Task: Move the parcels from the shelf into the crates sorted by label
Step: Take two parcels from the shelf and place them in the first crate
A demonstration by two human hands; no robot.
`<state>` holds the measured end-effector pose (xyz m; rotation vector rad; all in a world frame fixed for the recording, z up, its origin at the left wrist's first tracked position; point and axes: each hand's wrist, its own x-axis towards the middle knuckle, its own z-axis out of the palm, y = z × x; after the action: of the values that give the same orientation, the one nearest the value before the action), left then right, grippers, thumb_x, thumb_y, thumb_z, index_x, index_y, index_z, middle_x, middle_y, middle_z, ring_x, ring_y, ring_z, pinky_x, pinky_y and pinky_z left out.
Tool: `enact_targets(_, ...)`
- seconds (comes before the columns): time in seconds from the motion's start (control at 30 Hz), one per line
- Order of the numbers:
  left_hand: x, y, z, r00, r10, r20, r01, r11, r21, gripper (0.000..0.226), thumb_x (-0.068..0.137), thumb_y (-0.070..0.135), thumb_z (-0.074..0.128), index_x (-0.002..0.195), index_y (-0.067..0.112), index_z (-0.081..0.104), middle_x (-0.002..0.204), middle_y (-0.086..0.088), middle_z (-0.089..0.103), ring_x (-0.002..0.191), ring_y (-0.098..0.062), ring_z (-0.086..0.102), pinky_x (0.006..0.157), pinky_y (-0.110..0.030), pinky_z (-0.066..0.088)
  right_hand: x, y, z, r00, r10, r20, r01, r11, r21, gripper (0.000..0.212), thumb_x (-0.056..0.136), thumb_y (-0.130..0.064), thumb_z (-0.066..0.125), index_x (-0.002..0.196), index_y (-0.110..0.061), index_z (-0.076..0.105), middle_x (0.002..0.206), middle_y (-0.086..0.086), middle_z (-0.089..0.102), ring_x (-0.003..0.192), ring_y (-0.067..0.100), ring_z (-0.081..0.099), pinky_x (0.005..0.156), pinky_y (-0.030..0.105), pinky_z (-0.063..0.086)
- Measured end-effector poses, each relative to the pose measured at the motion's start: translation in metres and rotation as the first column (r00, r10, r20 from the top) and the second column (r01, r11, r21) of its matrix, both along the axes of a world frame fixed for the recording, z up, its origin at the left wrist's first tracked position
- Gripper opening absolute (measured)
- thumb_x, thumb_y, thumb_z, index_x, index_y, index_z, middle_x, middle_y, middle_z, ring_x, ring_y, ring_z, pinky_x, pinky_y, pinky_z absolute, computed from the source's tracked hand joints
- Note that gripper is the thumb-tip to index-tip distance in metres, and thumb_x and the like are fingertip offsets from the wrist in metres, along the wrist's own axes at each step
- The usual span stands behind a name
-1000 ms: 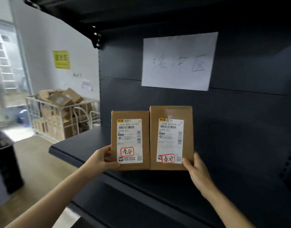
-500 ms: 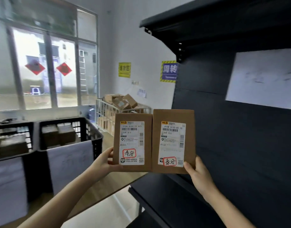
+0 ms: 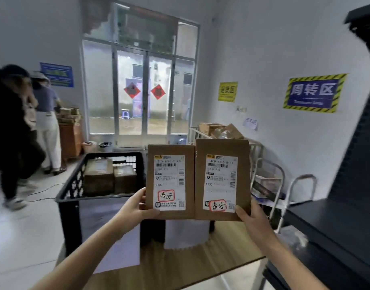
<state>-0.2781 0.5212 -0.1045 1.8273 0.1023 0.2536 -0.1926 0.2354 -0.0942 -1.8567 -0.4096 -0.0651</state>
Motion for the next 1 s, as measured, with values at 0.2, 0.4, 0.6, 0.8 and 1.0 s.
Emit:
enact_targets(0.2,-0.025,0.080,-0.007,0.988,0.151,0.004,-0.151,0.988,-0.044,0.082,0.055,0.026,0.077,0.131,0.019,0.046,0.111,-0.001,0.067,0.098,-0.014,0.067,0.072,-0.022,0.056,0.026,0.099,-0.008,0.981,0.194,-0.026,-0.194,0.981,0.005,0.028,0.095,-0.011,0.049,0.114,-0.031,0.043,0.116,-0.003,0.057,0.105,0.007,0.054,0.083,0.018,0.046)
enact_targets(0.4,-0.029,0.142,-0.006,0.964,0.264,-0.017,-0.264,0.964,0.000,0.071,0.060,0.032,0.074,0.126,0.030,0.049,0.114,0.000,0.067,0.100,-0.013,0.066,0.075,-0.021,0.054,0.055,0.183,-0.011,0.953,0.299,-0.038,-0.300,0.954,-0.017,0.037,0.095,-0.017,0.050,0.131,-0.018,0.041,0.124,0.002,0.055,0.119,0.019,0.051,0.103,0.041,0.043)
enact_targets(0.6,0.002,0.200,0.000,0.926,0.378,-0.007,-0.378,0.925,0.027,0.066,0.079,0.015,0.070,0.130,0.037,0.035,0.119,0.000,0.061,0.106,-0.014,0.060,0.075,-0.018,0.051,0.111,0.264,-0.005,0.911,0.411,-0.023,-0.410,0.912,0.017,0.029,0.094,-0.015,0.050,0.121,-0.025,0.043,0.109,-0.008,0.058,0.107,0.011,0.053,0.089,0.021,0.043)
enact_targets(0.8,0.047,0.253,0.002,0.895,0.441,-0.070,-0.438,0.897,0.059,0.076,0.084,0.004,0.064,0.132,0.046,0.022,0.114,-0.004,0.063,0.104,-0.017,0.062,0.078,-0.026,0.054,0.171,0.328,-0.009,0.879,0.470,-0.082,-0.475,0.878,-0.063,0.030,0.094,-0.016,0.052,0.123,-0.016,0.047,0.110,-0.006,0.061,0.107,0.013,0.056,0.093,0.027,0.046)
enact_targets(1.0,0.071,0.286,-0.017,0.877,0.430,-0.215,-0.421,0.903,0.089,0.062,0.088,0.003,0.058,0.134,0.034,0.031,0.115,0.002,0.063,0.104,-0.013,0.061,0.075,-0.021,0.055,0.202,0.364,-0.031,0.842,0.501,-0.200,-0.536,0.820,-0.200,0.034,0.094,-0.023,0.052,0.127,-0.015,0.045,0.118,-0.002,0.059,0.107,0.013,0.055,0.096,0.027,0.047)
